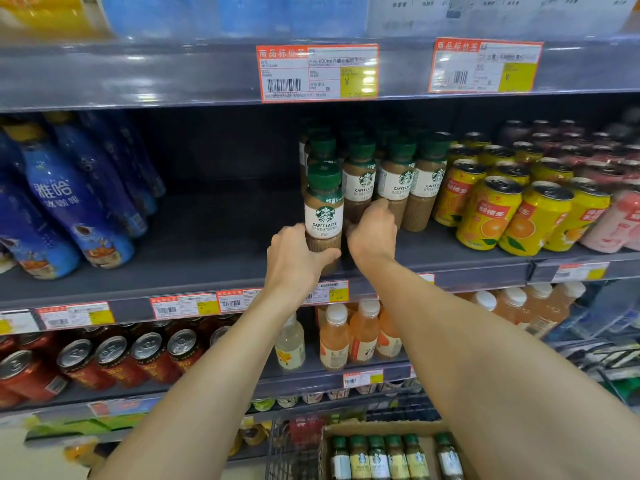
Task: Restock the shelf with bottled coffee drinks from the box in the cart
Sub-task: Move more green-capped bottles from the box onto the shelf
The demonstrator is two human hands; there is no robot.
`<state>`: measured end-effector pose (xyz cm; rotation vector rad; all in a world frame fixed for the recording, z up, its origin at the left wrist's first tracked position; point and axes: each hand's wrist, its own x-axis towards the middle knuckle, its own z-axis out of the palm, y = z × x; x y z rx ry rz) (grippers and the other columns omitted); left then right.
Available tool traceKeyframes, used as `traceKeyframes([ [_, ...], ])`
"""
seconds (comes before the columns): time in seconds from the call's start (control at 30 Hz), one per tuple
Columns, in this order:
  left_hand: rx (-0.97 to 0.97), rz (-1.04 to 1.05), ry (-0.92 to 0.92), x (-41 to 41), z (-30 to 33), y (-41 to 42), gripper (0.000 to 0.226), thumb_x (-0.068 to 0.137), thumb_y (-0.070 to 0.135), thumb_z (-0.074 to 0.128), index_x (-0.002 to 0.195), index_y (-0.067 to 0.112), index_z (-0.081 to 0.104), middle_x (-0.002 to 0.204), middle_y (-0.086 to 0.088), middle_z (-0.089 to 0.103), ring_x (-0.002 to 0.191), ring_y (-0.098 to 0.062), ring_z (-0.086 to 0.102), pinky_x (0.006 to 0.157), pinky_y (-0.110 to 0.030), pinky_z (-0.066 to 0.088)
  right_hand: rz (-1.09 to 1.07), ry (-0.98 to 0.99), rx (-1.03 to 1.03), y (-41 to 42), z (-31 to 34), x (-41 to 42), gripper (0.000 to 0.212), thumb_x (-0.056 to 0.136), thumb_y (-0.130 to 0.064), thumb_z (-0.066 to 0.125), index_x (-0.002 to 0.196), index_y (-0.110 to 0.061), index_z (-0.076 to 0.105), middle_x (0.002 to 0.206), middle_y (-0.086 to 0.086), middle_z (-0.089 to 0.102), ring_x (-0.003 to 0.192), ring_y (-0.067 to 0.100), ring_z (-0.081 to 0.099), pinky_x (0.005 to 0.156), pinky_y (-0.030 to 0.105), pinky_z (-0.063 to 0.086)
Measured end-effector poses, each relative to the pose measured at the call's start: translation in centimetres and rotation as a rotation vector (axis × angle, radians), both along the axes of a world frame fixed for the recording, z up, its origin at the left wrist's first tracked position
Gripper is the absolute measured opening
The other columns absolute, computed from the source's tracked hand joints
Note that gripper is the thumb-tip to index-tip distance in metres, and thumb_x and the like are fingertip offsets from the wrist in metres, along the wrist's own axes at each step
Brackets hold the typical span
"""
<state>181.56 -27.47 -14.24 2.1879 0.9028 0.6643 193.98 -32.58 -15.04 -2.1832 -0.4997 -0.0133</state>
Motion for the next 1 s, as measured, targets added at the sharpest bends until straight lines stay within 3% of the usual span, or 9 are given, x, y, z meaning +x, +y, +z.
traceKeyframes([
  [0.4, 0.020, 0.018, 0.008, 0.1, -0.2, 0.2, 0.051, 0.073, 0.039, 0.080, 0.114, 0.013, 0.066, 0.108, -0.002, 0.068, 0.101, -0.019, 0.063, 0.086, -0.039, 0.054, -0.044, -0.007, -0.059, 0.9, 0.1, 0.1, 0.035, 0.091, -0.013, 0.063, 0.117, 0.001, 0.045, 0.120, 0.022, 0.059, 0.112, 0.041, 0.056, 0.085, 0.044, 0.047],
  [0.57, 0.010, 0.005, -0.009, -0.1, -0.5, 0.1, 0.051, 0.074, 0.038, 0.079, 0.117, 0.014, 0.064, 0.110, -0.001, 0.067, 0.102, -0.017, 0.062, 0.083, -0.030, 0.052, -0.032, -0.027, -0.010, -1.0, -1.0, -0.7, 0.038, 0.091, -0.027, 0.064, 0.113, 0.000, 0.048, 0.115, 0.020, 0.060, 0.108, 0.040, 0.057, 0.078, 0.038, 0.044],
  [0.63, 0.015, 0.000, -0.014, -0.1, -0.5, 0.1, 0.052, 0.075, 0.038, 0.079, 0.118, 0.014, 0.064, 0.111, -0.001, 0.067, 0.103, -0.016, 0.062, 0.081, -0.027, 0.050, 0.007, -0.124, -0.070, -2.5, -1.4, -1.2, 0.037, 0.094, -0.034, 0.058, 0.114, -0.003, 0.051, 0.113, 0.016, 0.061, 0.107, 0.036, 0.058, 0.076, 0.038, 0.044],
  [0.7, 0.017, -0.008, -0.014, -0.1, -0.5, 0.3, 0.050, 0.075, 0.037, 0.079, 0.117, 0.015, 0.065, 0.109, 0.000, 0.068, 0.102, -0.016, 0.062, 0.081, -0.027, 0.050, 0.096, -0.362, -0.221, -4.4, -2.2, -1.4, 0.044, 0.097, -0.043, 0.051, 0.117, -0.004, 0.056, 0.110, 0.014, 0.064, 0.104, 0.033, 0.059, 0.083, 0.040, 0.046],
  [0.77, 0.016, -0.010, -0.011, 0.0, -0.5, 0.5, 0.046, 0.074, 0.038, 0.079, 0.113, 0.016, 0.068, 0.106, 0.001, 0.069, 0.101, -0.017, 0.063, 0.085, -0.033, 0.053, 0.182, -0.541, -0.352, -6.0, -3.3, -1.0, 0.059, 0.097, -0.053, 0.040, 0.119, -0.001, 0.059, 0.114, 0.017, 0.066, 0.110, 0.034, 0.059, 0.099, 0.043, 0.043],
  [0.87, 0.017, 0.005, 0.006, 0.4, -0.6, 0.9, 0.044, 0.071, 0.041, 0.081, 0.106, 0.017, 0.070, 0.102, 0.000, 0.071, 0.100, -0.019, 0.064, 0.086, -0.040, 0.053, 0.265, -0.612, -0.504, -8.1, -5.1, -0.2, 0.081, 0.095, -0.063, 0.025, 0.129, 0.004, 0.056, 0.135, 0.022, 0.057, 0.130, 0.034, 0.050, 0.112, 0.046, 0.035],
  [1.0, -0.012, 0.007, 0.009, 1.2, -0.5, 1.0, 0.042, 0.072, 0.038, 0.081, 0.105, 0.015, 0.071, 0.101, 0.000, 0.072, 0.096, -0.018, 0.066, 0.083, -0.034, 0.054, 0.330, -0.678, -0.597, -9.0, -6.3, 0.0, 0.075, 0.098, -0.056, 0.023, 0.133, 0.002, 0.055, 0.139, 0.020, 0.054, 0.135, 0.031, 0.046, 0.114, 0.048, 0.033],
])
